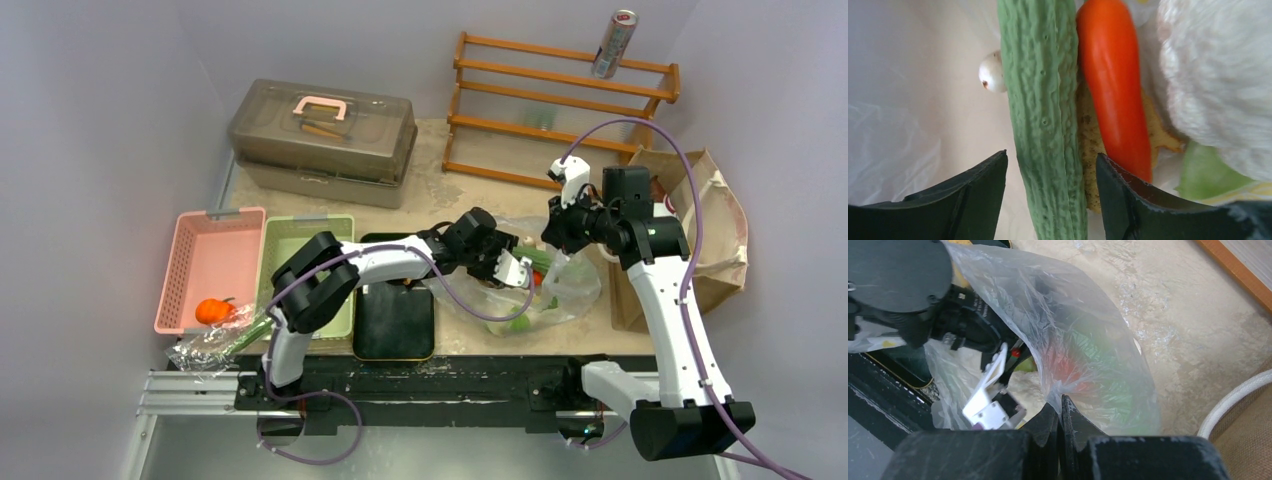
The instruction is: Untie the knot of the grocery bags and take out the mixed food
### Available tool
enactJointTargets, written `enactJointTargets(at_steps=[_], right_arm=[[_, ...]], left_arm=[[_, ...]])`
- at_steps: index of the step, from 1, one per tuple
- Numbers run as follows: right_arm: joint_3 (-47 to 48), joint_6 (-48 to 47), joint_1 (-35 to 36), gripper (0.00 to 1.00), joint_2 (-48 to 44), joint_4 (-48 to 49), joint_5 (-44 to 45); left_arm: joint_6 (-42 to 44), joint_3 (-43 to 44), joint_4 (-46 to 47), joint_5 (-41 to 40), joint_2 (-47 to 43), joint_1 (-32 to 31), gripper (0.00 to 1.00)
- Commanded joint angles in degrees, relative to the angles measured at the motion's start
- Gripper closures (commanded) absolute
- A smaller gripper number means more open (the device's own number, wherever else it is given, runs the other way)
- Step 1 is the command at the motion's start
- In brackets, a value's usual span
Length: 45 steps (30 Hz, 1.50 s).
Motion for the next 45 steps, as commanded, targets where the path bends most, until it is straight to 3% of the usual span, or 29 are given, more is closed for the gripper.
enactJointTargets(at_steps=[1,6,10,13,21,28,34,39,45], right_arm=[[0.0,1.1,-0.1,1.00,-0.3,0.0,0.8],[0.0,0.7,-0.1,1.00,-0.4,-0.2,2.1],[-0.1,0.1,-0.1,1.00,-0.6,-1.3,3.8],[0.2,-1.1,0.0,1.00,-1.2,-2.5,4.8],[1.3,-3.2,-0.2,1.00,-5.2,-4.4,5.5],[3.4,-3.5,-0.6,1.00,-5.0,-5.5,7.8],[3.0,-2.8,-0.9,1.00,-3.6,-4.8,8.3],[1.5,-2.8,-1.0,1.00,-3.0,-3.7,9.0],[3.6,-4.6,-3.2,1.00,-0.9,-3.4,8.0]], left_arm=[[3.0,3.0,3.5,-3.3,3.5,1.0,0.34],[4.5,5.1,3.0,-5.0,7.2,1.1,0.41],[3.1,5.8,3.1,-7.6,7.7,1.1,0.65],[-1.2,2.6,4.8,-9.4,1.9,1.5,0.80],[-13.9,-9.7,3.8,-9.8,-13.3,4.7,0.99],[-17.4,-22.6,16.4,1.2,-20.4,11.1,1.00],[-16.1,-28.1,26.7,10.5,-22.7,12.1,1.00],[-22.7,-26.0,29.0,11.3,-25.1,12.0,1.00],[-21.9,-30.9,30.4,12.2,-32.1,12.0,1.00]])
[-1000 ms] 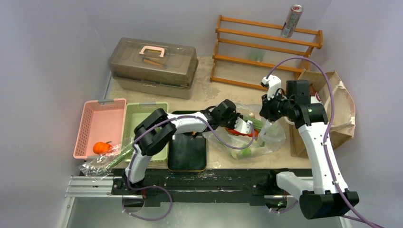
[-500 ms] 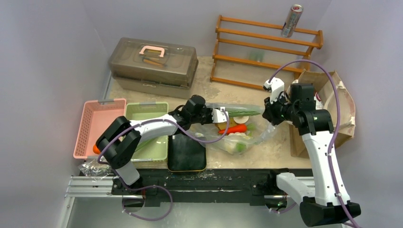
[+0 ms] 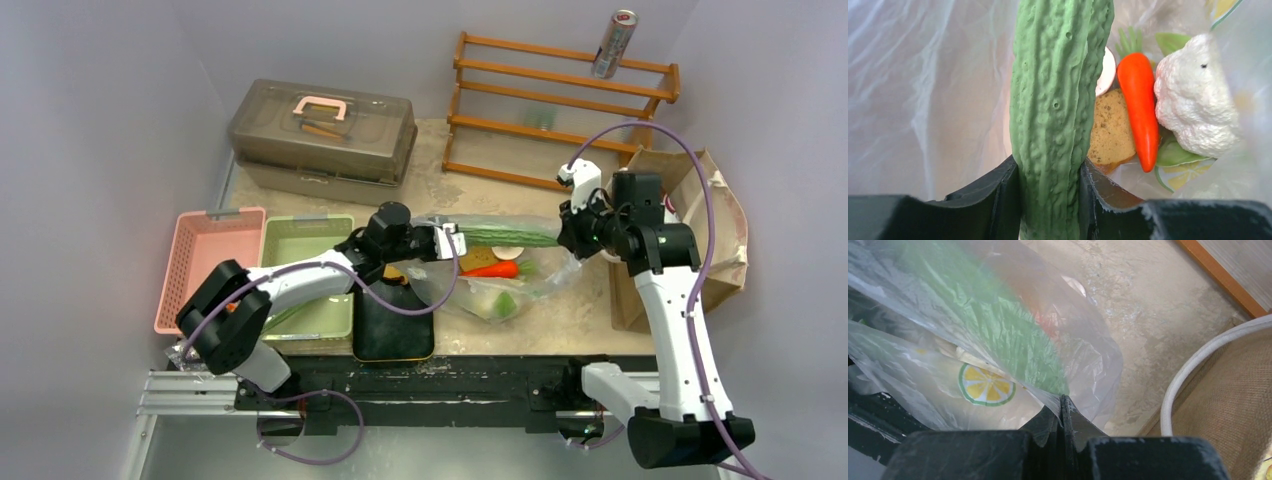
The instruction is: Untie the knot of the grocery bags and take out the mixed food
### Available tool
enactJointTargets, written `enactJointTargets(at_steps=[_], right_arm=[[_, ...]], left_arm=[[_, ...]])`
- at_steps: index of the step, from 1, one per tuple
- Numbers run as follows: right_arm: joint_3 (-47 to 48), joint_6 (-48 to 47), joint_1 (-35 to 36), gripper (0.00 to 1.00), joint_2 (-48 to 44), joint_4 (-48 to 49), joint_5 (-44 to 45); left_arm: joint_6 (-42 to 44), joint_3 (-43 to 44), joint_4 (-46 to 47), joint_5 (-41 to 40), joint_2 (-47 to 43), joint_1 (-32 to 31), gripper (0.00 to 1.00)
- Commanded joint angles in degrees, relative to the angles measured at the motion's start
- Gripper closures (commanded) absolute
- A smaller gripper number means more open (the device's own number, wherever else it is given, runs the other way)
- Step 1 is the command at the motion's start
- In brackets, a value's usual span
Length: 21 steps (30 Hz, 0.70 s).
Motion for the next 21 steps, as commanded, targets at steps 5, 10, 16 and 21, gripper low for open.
enactJointTargets(at_steps=[5,10,16,21], right_arm=[[5.3,-1.6,-6.7,1.00,4.1,1.7,-3.0],[11.2,-2.3,-9.5,1.00,6.7,0.2,-10.5],[11.0,-5.8,-9.9,1.00,6.5,-0.1,-11.4],[7.0,-5.3,-9.8,1.00,6.3,1.6,-10.5]], left_arm=[[-2.3,-5.6,8.4,3.9,-10.5,0.9,1.00],[-3.8,-6.2,8.1,3.7,-10.5,0.9,1.00],[-7.7,-5.3,10.5,4.5,-10.3,1.2,1.00],[-15.1,2.4,10.0,5.5,-12.8,-1.3,1.00]])
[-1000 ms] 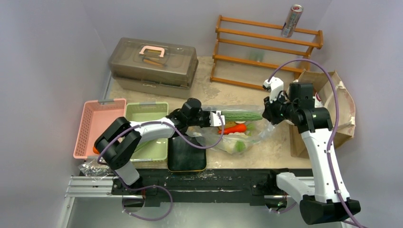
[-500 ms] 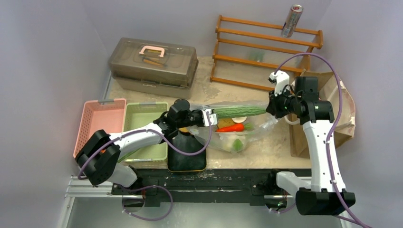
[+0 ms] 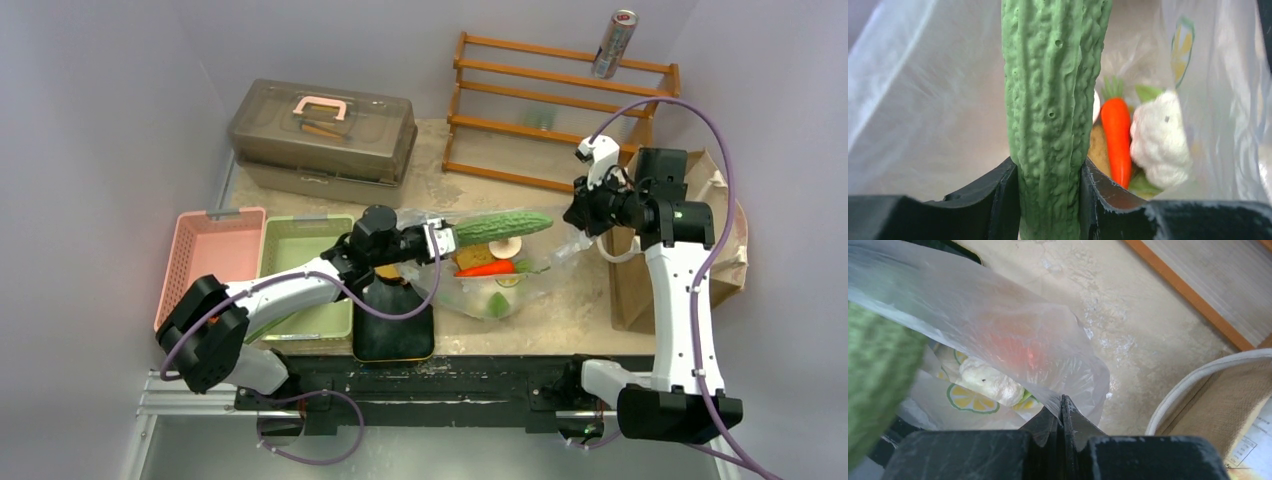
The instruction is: Untie the knot of the grocery bags and take out the mixed food
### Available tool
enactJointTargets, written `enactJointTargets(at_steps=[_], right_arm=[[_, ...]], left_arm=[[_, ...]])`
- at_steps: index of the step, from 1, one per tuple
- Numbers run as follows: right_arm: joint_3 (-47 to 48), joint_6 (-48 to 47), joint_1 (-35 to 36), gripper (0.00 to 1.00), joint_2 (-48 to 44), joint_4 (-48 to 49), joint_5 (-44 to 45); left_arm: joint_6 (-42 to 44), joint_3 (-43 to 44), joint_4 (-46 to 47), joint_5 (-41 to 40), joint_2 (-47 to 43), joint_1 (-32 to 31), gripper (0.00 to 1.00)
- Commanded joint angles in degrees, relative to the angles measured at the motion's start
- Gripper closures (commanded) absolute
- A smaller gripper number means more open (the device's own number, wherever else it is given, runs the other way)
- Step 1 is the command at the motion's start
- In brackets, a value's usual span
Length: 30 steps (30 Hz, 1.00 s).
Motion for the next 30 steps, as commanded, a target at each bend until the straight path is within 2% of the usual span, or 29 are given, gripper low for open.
enactJointTargets(at_steps=[1,5,11,15,19,23,27,28,30], right_arm=[[-2.4,-0.8,-0.8,1.00,-0.1,2.1,0.8],[-2.3,0.5,-0.7,1.00,2.1,3.0,-0.4],[-2.0,2.2,-0.7,1.00,3.4,4.7,-1.0],[-2.0,2.5,-0.7,1.00,3.3,4.9,-1.1],[-2.6,2.4,-0.7,1.00,2.8,5.0,-0.6],[-2.4,2.2,-0.7,1.00,2.4,5.2,-1.1],[-2.5,1.9,-0.7,1.00,2.2,5.3,-1.7],[-2.5,1.6,-0.7,1.00,2.1,5.3,-1.9],[-2.7,1.3,-0.7,1.00,1.7,5.4,-2.1]], left_arm=[[-10.2,10.0,5.2,2.5,-4.5,-1.9,1.00],[-21.0,19.5,4.2,2.6,-3.2,-5.3,1.00],[-33.8,28.6,7.5,0.5,0.5,-9.8,1.00],[-37.9,32.3,10.0,-1.6,2.1,-9.9,1.00],[-44.6,41.7,2.6,-5.2,0.1,-6.4,1.00],[-48.7,53.3,-20.7,-1.4,-4.4,4.7,1.00],[-37.2,59.3,-54.3,1.6,-10.1,19.3,1.00],[-34.5,61.1,-61.6,1.9,-10.9,25.5,1.00],[-29.4,64.3,-76.3,1.7,-11.5,33.8,1.00]])
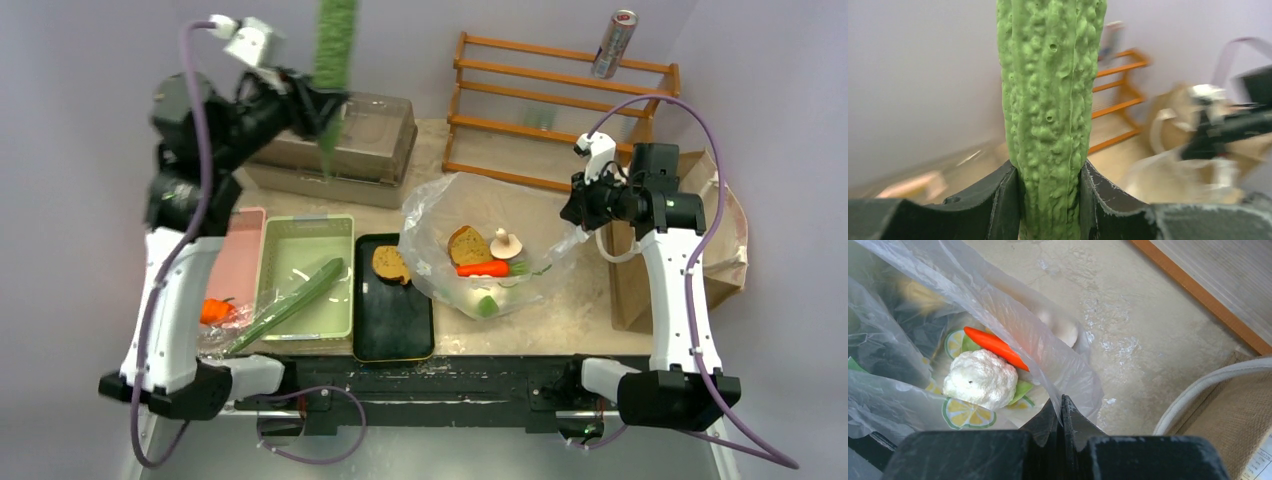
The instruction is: Untie the knot of the grocery bags and take out the mixed food
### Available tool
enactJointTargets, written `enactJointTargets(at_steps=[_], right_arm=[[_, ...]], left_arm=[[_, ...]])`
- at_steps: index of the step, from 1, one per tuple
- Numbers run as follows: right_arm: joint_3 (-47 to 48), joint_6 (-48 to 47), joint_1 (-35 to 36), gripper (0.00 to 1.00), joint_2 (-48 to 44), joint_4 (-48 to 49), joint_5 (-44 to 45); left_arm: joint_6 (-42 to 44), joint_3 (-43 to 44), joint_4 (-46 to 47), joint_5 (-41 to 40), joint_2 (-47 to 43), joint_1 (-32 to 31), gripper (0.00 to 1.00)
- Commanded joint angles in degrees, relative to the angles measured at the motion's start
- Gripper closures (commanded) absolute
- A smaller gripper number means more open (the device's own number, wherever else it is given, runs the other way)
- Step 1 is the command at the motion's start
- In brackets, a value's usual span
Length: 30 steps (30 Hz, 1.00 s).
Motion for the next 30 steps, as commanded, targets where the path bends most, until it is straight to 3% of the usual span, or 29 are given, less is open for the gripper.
enactJointTargets(at_steps=[1,5,10,14,21,26,28,30], right_arm=[[-0.4,-0.5,-0.3,1.00,-2.0,1.8,-1.5],[-0.7,-0.7,-0.3,1.00,-2.3,1.5,-1.6],[-0.7,-1.5,-0.3,1.00,-2.3,0.9,-2.0],[-0.2,-2.3,-0.3,1.00,-2.0,0.2,-2.5],[0.0,-2.7,-0.2,1.00,-1.9,0.3,-2.6],[1.4,-2.7,-0.3,1.00,-2.0,-0.3,-4.2],[1.7,-2.8,-0.3,1.00,-2.2,-0.5,-5.4],[1.7,-3.0,-0.3,1.00,-2.4,-0.6,-6.9]], left_arm=[[14.2,6.8,-40.2,1.4,-5.0,15.5,1.00],[31.2,-3.8,-58.9,-2.4,-10.5,22.6,1.00],[40.9,-22.7,-68.7,-9.7,-15.0,25.7,1.00],[39.2,-25.8,-75.4,-5.8,-12.4,25.9,1.00],[35.0,-32.6,-73.0,-14.5,-4.3,25.9,0.98],[33.8,-36.8,-70.6,-18.6,-4.5,25.8,0.98],[33.6,-38.3,-69.8,-20.1,-4.7,25.8,0.93],[33.6,-38.5,-68.7,-20.7,-4.7,25.8,0.73]])
